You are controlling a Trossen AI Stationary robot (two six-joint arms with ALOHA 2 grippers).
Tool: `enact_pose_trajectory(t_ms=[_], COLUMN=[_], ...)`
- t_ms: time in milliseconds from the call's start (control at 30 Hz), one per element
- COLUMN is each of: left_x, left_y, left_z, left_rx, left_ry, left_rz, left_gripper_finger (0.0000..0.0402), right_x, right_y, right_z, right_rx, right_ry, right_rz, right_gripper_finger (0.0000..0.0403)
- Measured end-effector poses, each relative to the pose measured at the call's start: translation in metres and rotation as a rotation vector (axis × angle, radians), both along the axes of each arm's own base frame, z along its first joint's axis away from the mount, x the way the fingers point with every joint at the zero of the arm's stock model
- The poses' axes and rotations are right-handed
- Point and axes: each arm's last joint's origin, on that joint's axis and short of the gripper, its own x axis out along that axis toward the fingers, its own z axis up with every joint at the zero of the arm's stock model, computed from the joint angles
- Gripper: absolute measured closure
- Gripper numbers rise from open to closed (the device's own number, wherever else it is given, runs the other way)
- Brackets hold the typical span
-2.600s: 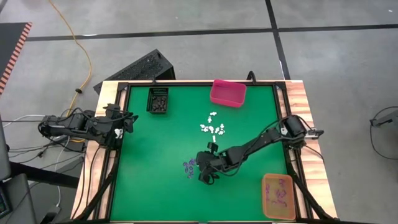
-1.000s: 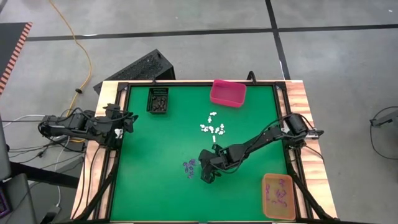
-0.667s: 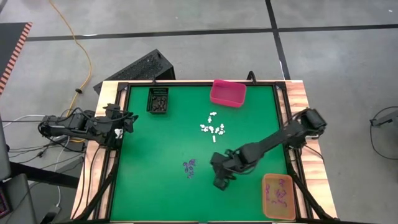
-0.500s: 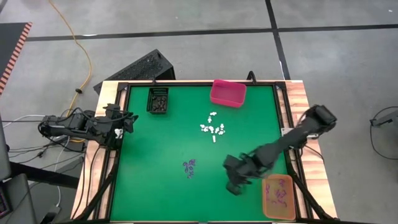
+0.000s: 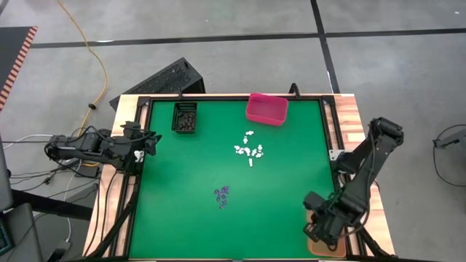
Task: Sort Halloween decoration
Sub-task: Put the pink witch hat toy into the orange bin
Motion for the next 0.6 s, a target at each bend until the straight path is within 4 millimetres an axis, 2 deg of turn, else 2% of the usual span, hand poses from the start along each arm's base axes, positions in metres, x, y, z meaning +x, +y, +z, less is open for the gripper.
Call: enact_pose_trajectory(t_ms=[167, 333, 600], left_x=[0.000, 0.000, 0.000], left_y=[0.000, 0.000, 0.000], left_z=[0.000, 0.000, 0.000], left_rx=[0.000, 0.007, 0.002], left_ry=[0.000, 0.000, -0.010], left_rz=[0.000, 0.011, 0.022], left_gripper_finger=[0.0219, 0.0219, 0.0219], right_x=[-0.009, -0.020, -0.025], right_y=[0.004, 0.005, 0.006], right_z=[-0.005, -0.019, -0.023], right_rx=[0.024, 0.057, 0.043], right_ry=[0.069, 0.213, 0.223], right_rz=[-0.014, 0.000, 0.019], right_gripper_finger=[0.0388, 0.0385, 0.0316])
